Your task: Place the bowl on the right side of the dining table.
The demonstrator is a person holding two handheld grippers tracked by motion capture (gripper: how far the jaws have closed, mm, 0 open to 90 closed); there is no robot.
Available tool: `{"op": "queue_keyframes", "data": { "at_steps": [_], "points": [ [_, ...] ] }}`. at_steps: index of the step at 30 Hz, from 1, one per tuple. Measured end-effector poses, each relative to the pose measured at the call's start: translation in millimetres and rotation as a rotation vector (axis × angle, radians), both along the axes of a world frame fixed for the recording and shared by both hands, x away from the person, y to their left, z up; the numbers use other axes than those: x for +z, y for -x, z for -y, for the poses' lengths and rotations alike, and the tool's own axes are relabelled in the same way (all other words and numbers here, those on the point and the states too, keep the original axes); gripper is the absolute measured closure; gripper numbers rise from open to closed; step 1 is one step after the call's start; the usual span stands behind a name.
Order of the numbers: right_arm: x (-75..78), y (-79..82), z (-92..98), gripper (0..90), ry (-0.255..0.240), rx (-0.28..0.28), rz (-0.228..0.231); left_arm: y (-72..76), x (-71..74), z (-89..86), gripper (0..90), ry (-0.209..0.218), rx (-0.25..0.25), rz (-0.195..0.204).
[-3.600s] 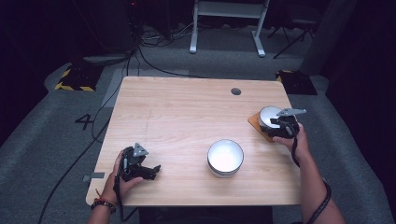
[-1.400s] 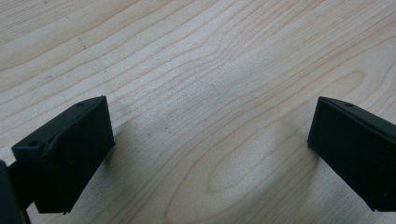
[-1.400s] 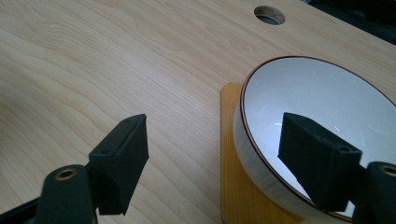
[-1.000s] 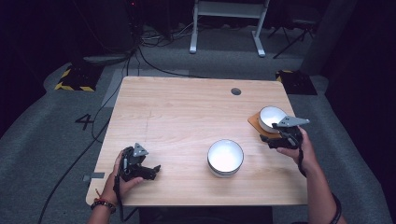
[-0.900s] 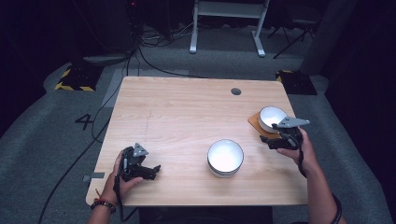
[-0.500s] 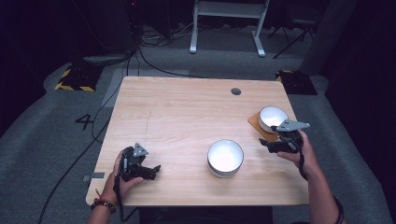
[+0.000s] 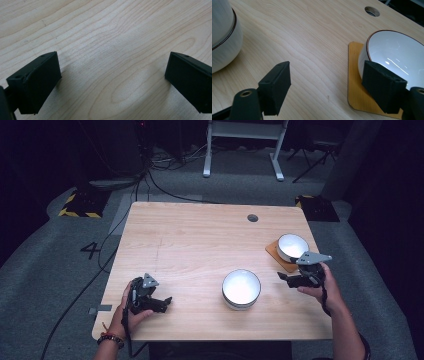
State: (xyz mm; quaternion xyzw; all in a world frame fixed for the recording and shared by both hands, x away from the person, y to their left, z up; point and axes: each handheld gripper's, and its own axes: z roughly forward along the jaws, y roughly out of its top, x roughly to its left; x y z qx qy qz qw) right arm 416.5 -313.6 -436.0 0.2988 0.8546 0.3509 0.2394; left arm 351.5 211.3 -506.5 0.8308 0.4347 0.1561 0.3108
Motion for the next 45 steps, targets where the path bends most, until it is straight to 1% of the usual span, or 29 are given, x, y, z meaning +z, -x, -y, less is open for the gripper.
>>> {"op": "queue_keyframes", "data": {
  "at_steps": [1, 2, 5, 9, 13, 16, 19, 24, 25, 26, 30, 32, 34, 38, 39, 41, 42, 43, 44, 45],
  "points": [
    [-0.2, 1.1, 0.3, 23.5, -0.004, 0.005, -0.005, 0.0, 0.0, 0.0, 0.3, 0.0, 0.0, 0.0],
    [-0.6, 2.6, 0.4, 23.4, 0.009, 0.009, 0.0, 0.0, -0.1, 0.0, 0.3, 0.0, 0.0, 0.001],
    [-1.2, 6.6, 1.4, 23.2, 0.012, 0.017, -0.004, 0.0, 0.0, 0.0, 0.3, 0.0, 0.0, 0.0],
    [-2.8, 10.3, 2.1, 23.1, 0.015, 0.016, -0.006, 0.0, 0.0, 0.0, 0.3, 0.0, 0.0, 0.0],
    [-6.0, 15.5, 2.9, 23.1, 0.033, 0.022, -0.01, 0.0, 0.0, 0.0, 0.3, 0.0, 0.0, 0.0],
    [-6.7, 17.8, 2.9, 22.9, 0.035, 0.025, -0.012, 0.0, 0.0, 0.0, 0.3, 0.0, 0.0, 0.0],
    [-9.2, 21.7, 2.5, 22.7, 0.049, 0.037, -0.012, 0.0, 0.0, 0.0, 0.3, 0.0, 0.0, 0.0],
    [-12.2, 24.4, 2.2, 22.5, 0.06, 0.039, -0.016, 0.0, 0.0, 0.0, 0.3, 0.0, 0.0, 0.0],
    [-14.7, 25.9, 2.4, 22.5, 0.071, 0.041, -0.018, 0.0, 0.0, 0.0, 0.3, 0.0, 0.0, 0.0],
    [-15.5, 26.8, 2.3, 22.5, 0.072, 0.034, -0.022, 0.0, 0.0, 0.0, 0.3, 0.0, 0.0, 0.0],
    [-19.3, 29.5, 4.9, 22.5, 0.084, 0.034, -0.033, 0.0, 0.0, 0.0, 0.3, 0.0, 0.0, 0.0],
    [-21.5, 31.3, 6.3, 22.5, 0.075, 0.026, -0.035, 0.0, 0.0, 0.0, 0.4, 0.0, 0.0, 0.0],
    [-22.8, 33.6, 8.3, 22.4, 0.082, 0.02, -0.045, 0.0, 0.0, 0.0, 0.3, 0.0, 0.0, 0.0],
    [-26.3, 36.3, 11.6, 22.4, 0.089, 0.015, -0.048, 0.0, 0.0, 0.0, 0.3, -0.001, 0.0, 0.0],
    [-29.1, 38.3, 13.9, 22.2, 0.093, 0.005, -0.046, 0.0, 0.0, 0.0, 0.3, 0.0, 0.0, 0.001],
    [-31.3, 40.0, 15.6, 22.0, 0.084, 0.005, -0.052, 0.0, 0.0, 0.0, 0.4, 0.0, 0.0, 0.0],
    [-31.7, 40.9, 16.5, 21.8, 0.089, -0.002, -0.057, 0.0, 0.0, 0.0, 0.4, 0.0, 0.0, 0.0],
    [-33.3, 41.2, 16.4, 21.7, 0.075, -0.009, -0.056, 0.0, 0.0, 0.0, 0.3, 0.0, 0.0, 0.0],
    [-33.8, 41.8, 17.7, 21.7, 0.082, -0.01, -0.062, 0.0, 0.0, 0.0, 0.3, 0.0, 0.0, 0.0],
    [-34.0, 42.0, 19.9, 21.7, 0.099, -0.003, -0.062, 0.0, 0.0, 0.0, 0.3, 0.0, 0.0, 0.001]
  ]
}}
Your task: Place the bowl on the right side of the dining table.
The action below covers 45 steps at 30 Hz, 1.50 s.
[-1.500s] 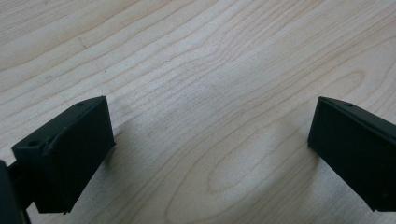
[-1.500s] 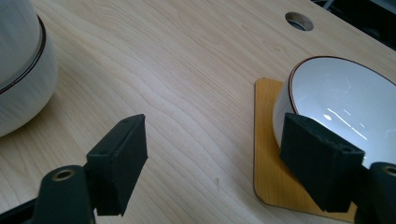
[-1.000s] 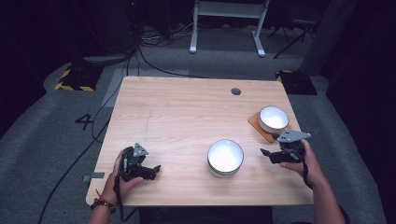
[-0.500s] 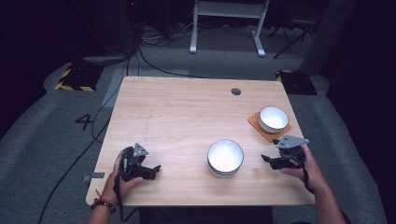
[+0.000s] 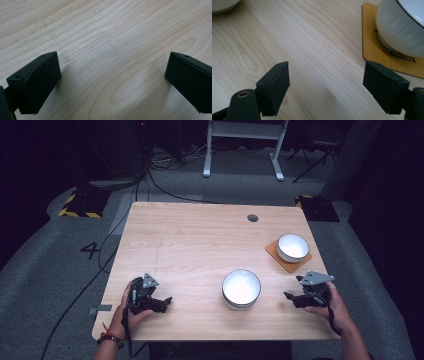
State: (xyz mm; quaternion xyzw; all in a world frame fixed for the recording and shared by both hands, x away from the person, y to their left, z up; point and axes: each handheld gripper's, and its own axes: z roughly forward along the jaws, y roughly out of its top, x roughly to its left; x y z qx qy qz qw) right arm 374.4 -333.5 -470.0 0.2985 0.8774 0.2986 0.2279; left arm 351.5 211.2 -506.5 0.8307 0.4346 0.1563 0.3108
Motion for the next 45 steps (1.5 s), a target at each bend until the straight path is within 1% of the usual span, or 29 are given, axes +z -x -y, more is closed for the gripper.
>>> {"op": "queue_keyframes", "data": {
  "at_steps": [1, 2, 5, 7, 8, 9, 10, 11, 12, 13, 14, 15, 16, 17, 18, 20, 22, 23, 25, 26, 27, 28, 29, 30, 32, 35, 38, 41, 45],
  "points": [
    [0.0, 0.0, 0.0, 21.7, 0.0, 0.0, 0.0, 0.0, 0.0, 0.0, 0.4, 0.0, 0.0, 0.0],
    [-2.2, 1.8, 0.9, 21.7, -0.018, -0.017, -0.006, 0.0, 0.0, 0.0, 0.3, 0.0, 0.0, 0.0],
    [-3.4, 2.5, 3.0, 21.6, -0.012, -0.017, -0.001, 0.0, 0.0, 0.0, 0.3, 0.0, 0.0, 0.0],
    [-4.3, 4.4, 4.6, 21.4, -0.012, -0.024, -0.009, 0.0, 0.0, 0.0, 0.3, 0.0, 0.0, -0.001],
    [-5.6, 6.1, 6.5, 21.3, -0.02, -0.029, -0.01, 0.0, 0.0, 0.0, 0.4, 0.0, 0.0, 0.0],
    [-6.0, 6.3, 7.5, 21.2, -0.014, -0.029, -0.008, 0.0, 0.0, 0.0, 0.3, 0.0, 0.0, 0.0],
    [-6.7, 7.3, 7.8, 21.0, -0.025, -0.035, -0.014, 0.0, 0.0, 0.0, 0.3, 0.0, 0.0, -0.001],
    [-7.1, 7.4, 9.2, 20.9, -0.025, -0.03, -0.014, 0.0, 0.0, 0.0, 0.3, 0.0, 0.0, 0.0],
    [-7.6, 8.8, 8.9, 20.9, -0.035, -0.052, -0.02, 0.0, 0.1, 0.0, 0.3, 0.0, 0.0, -0.001],
    [-7.6, 8.8, 8.9, 20.9, -0.035, -0.052, -0.02, 0.0, 0.1, 0.0, 0.3, 0.0, 0.0, -0.001],
    [-8.6, 9.3, 12.3, 20.4, -0.023, -0.042, -0.012, 0.0, 0.1, 0.0, 0.3, 0.0, 0.0, -0.001],
    [-9.8, 10.4, 12.1, 19.7, -0.04, -0.054, -0.014, 0.0, 0.0, 0.0, 0.3, 0.0, 0.0, 0.0],
    [-9.8, 10.4, 12.1, 19.7, -0.04, -0.054, -0.014, 0.0, 0.0, 0.0, 0.3, 0.0, 0.0, 0.0],
    [-11.7, 11.1, 15.5, 19.5, -0.029, -0.044, -0.018, 0.0, 0.0, 0.0, 0.3, 0.0, 0.0, -0.001],
    [-13.0, 12.1, 16.1, 19.4, -0.03, -0.055, -0.02, 0.0, 0.0, 0.0, 0.3, 0.0, 0.0, -0.001],
    [-14.0, 12.7, 17.5, 19.2, -0.031, -0.053, -0.024, -0.1, 0.1, 0.0, 0.3, 0.0, 0.0, -0.001],
    [-15.5, 14.0, 20.9, 19.0, -0.038, -0.056, -0.024, 0.0, 0.0, 0.0, 0.3, 0.0, 0.0, -0.001],
    [-15.9, 15.2, 20.9, 18.6, -0.048, -0.074, -0.026, -0.1, 0.1, 0.0, 0.4, 0.001, 0.0, -0.001],
    [-16.1, 15.9, 25.5, 18.5, -0.047, -0.069, -0.028, -0.1, 0.1, 0.0, 0.3, 0.001, 0.0, -0.001],
    [-17.0, 17.3, 27.0, 18.5, -0.062, -0.092, -0.03, 0.0, 0.0, 0.0, 0.3, 0.0, 0.0, 0.0],
    [-17.4, 17.1, 29.3, 18.5, -0.06, -0.09, -0.022, 0.0, 0.0, 0.0, 0.3, 0.0, 0.0, 0.0],
    [-18.2, 17.1, 31.1, 18.5, -0.069, -0.092, -0.022, 0.0, 0.0, 0.0, 0.3, 0.0, 0.0, -0.001],
    [-18.2, 17.1, 31.1, 18.5, -0.069, -0.092, -0.022, 0.0, 0.0, 0.0, 0.3, 0.0, 0.0, -0.001],
    [-19.3, 17.3, 35.1, 18.4, -0.066, -0.094, -0.023, -0.1, 0.2, -0.1, 0.3, 0.0, -0.001, -0.003],
    [-20.0, 18.3, 37.4, 18.3, -0.082, -0.111, -0.034, -0.1, 0.2, -0.1, 0.3, 0.0, -0.002, -0.003],
    [-21.2, 18.1, 41.8, 18.2, -0.094, -0.12, -0.028, -0.1, 0.1, -0.1, 0.3, 0.0, -0.001, -0.002],
    [-21.2, 18.3, 44.0, 17.9, -0.104, -0.125, -0.034, -0.1, 0.2, -0.1, 0.3, 0.0, -0.001, -0.003],
    [-23.1, 18.0, 46.0, 17.9, -0.104, -0.133, -0.042, -0.1, 0.1, -0.1, 0.3, 0.001, -0.001, -0.002],
    [-25.1, 17.5, 48.1, 17.7, -0.126, -0.152, -0.044, -0.1, 0.2, -0.1, 0.3, 0.0, -0.001, -0.003]
  ]
}}
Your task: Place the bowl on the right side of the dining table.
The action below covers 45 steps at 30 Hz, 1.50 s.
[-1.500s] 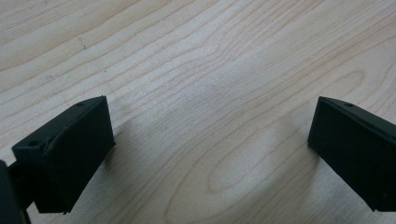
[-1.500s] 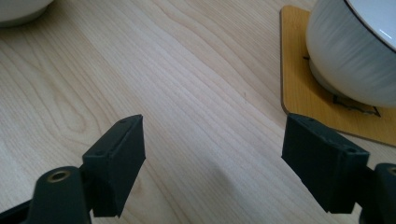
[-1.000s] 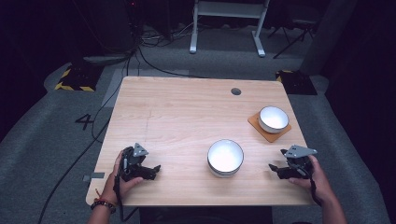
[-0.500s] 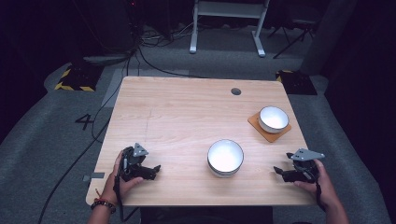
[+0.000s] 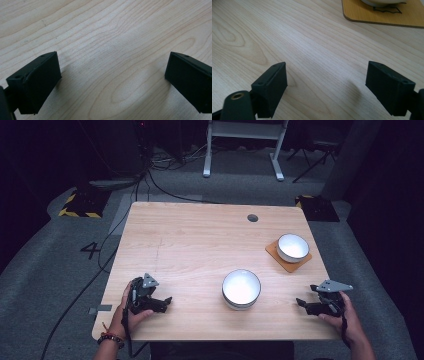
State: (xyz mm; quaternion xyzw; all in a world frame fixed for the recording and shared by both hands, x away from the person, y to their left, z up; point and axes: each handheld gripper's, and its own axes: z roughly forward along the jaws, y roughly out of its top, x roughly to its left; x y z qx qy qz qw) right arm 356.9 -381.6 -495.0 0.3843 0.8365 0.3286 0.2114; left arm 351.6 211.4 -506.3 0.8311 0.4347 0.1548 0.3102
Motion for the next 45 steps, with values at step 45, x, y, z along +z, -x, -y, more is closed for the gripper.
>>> {"op": "queue_keyframes", "data": {
  "at_steps": [45],
  "points": [
    [-9.7, -2.9, 9.0, 13.2, -0.08, -0.025, -0.036, -0.4, -0.4, 0.6, 0.2, 0.011, -0.005, -0.013]
  ]
}}
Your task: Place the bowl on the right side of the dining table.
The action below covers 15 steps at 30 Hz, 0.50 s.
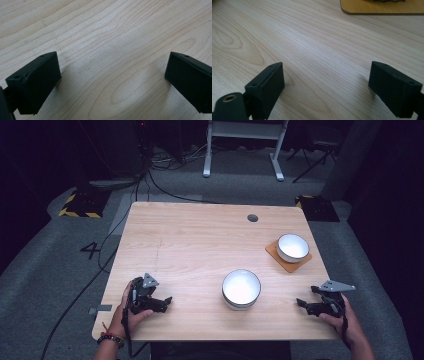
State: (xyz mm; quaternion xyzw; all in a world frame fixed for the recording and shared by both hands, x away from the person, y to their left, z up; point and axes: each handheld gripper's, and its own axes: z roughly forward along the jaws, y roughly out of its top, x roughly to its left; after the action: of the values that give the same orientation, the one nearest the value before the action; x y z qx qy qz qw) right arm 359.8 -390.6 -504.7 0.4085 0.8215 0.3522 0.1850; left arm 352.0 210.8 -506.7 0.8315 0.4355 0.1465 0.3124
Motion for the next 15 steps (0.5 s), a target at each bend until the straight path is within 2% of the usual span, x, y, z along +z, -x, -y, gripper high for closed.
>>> {"op": "queue_keyframes", "data": {
  "at_steps": [15],
  "points": [
    [-0.1, 0.0, 0.0, 13.2, -0.001, 0.0, 0.001, -0.5, 0.3, -0.4, 0.1, -0.003, -0.006, -0.001]
  ]
}}
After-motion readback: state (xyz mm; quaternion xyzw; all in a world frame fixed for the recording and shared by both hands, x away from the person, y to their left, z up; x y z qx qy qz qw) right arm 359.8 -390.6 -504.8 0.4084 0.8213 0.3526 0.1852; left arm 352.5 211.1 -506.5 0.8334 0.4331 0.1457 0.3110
